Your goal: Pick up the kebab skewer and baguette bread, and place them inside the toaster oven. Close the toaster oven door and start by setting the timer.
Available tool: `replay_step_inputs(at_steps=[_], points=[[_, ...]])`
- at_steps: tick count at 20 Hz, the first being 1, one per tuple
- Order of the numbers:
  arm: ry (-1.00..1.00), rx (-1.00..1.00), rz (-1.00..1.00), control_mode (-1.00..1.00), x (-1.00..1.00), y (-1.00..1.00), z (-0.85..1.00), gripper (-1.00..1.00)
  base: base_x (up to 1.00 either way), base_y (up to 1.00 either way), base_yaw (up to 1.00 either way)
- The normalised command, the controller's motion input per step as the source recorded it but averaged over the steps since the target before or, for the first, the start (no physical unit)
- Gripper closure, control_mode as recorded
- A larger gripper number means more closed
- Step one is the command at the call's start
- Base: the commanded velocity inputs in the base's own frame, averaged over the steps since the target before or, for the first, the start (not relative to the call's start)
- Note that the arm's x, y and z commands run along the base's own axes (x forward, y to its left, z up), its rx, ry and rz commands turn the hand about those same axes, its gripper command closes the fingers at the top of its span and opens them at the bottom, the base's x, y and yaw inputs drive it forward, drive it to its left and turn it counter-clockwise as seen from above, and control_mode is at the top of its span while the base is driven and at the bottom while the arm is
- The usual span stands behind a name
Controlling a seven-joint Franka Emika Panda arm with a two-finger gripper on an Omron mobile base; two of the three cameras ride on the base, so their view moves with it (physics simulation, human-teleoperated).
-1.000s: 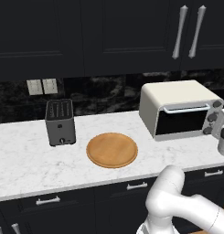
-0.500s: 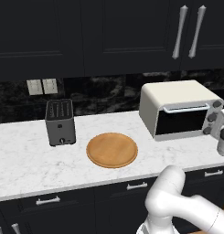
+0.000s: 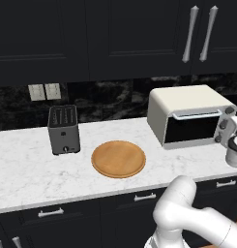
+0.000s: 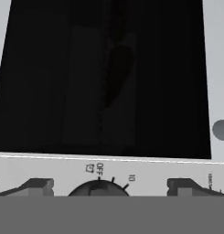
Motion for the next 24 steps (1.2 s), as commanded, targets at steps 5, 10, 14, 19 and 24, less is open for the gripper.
replay_step_inputs(at_steps=[5, 10, 14, 19, 24], points=[[0.00, 0.00, -0.04, -1.00, 0.13, -0.11, 0.00, -1.00, 0.00, 0.00, 0.00], [0.00, 0.00, -0.03, -1.00, 0.00, -0.24, -0.07, -1.00, 0.00, 0.00, 0.00], [0.00, 0.00, -0.02, -1.00, 0.00, -0.38, -0.08, -1.00, 0.00, 0.00, 0.00], [0.00, 0.00, -0.01, -1.00, 0.00, -0.44, -0.03, -1.00, 0.00, 0.00, 0.00], [0.00, 0.00, 0.00, -1.00, -0.11, -0.44, -0.12, -1.00, 0.00, 0.00, 0.00]])
